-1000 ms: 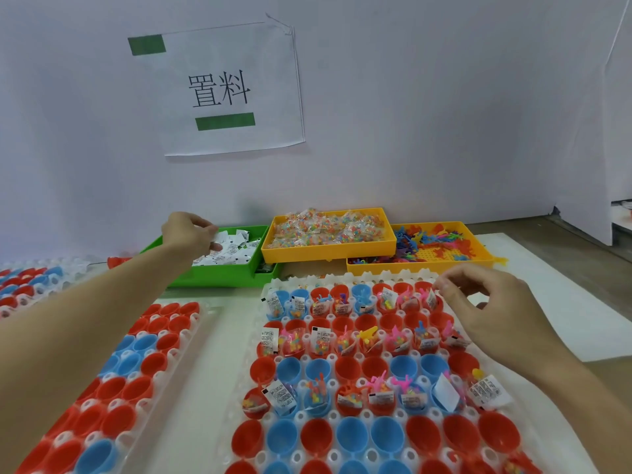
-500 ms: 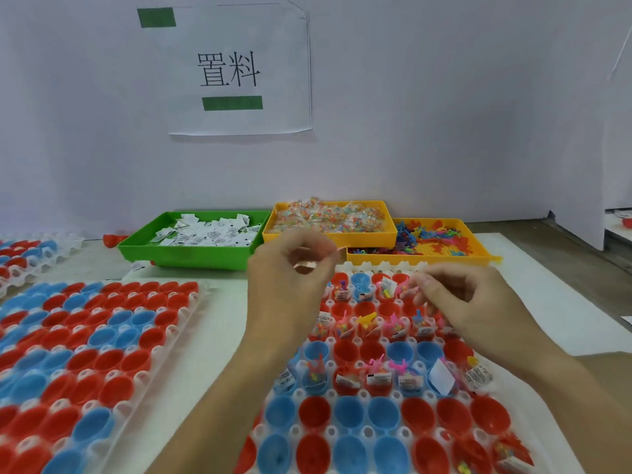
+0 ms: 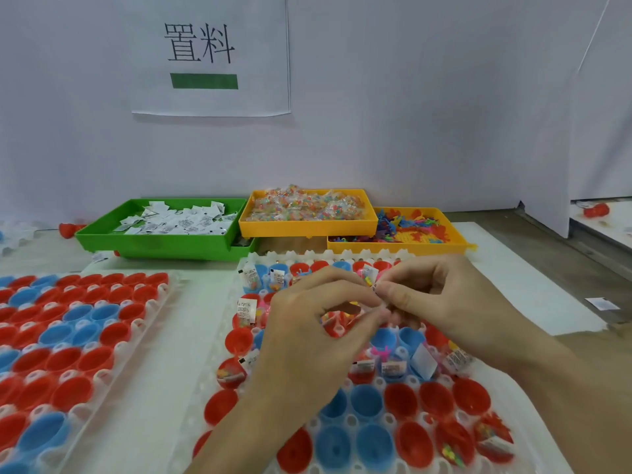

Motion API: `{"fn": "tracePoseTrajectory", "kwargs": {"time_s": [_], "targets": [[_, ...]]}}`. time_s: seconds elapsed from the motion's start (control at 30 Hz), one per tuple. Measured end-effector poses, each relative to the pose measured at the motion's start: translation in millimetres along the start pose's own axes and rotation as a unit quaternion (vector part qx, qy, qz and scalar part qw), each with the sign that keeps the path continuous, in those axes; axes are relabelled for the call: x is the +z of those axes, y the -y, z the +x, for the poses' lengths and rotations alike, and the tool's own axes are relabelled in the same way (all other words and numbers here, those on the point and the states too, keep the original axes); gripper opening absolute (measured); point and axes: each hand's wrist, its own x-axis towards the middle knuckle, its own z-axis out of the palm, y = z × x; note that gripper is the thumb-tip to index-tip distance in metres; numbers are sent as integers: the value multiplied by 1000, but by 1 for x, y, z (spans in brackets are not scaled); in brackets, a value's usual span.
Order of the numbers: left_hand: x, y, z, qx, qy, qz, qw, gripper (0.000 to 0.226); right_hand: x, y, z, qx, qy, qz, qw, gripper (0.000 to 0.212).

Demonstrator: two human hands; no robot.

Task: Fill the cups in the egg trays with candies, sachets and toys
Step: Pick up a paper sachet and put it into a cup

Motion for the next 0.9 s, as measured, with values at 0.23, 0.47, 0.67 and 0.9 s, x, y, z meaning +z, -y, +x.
{"fn": "tracePoseTrajectory", "kwargs": {"time_s": [0.23, 0.47, 0.67, 0.9], "targets": [[-5, 4, 0, -135, -22, -119, 984, 27, 0, 2, -2, -21, -1, 23, 999, 7], [-9, 2, 1, -170, 56, -158, 971, 24, -12, 8, -5, -39, 29, -32, 998, 13], [-12, 2, 2, -171, 25, -170, 970, 16, -40, 21, -21, 43, 226, -74, 970, 5], [-15, 6, 5, -171, -3, -192, 966, 9, -32, 17, -34, 40, 199, -217, 955, 16]]}}
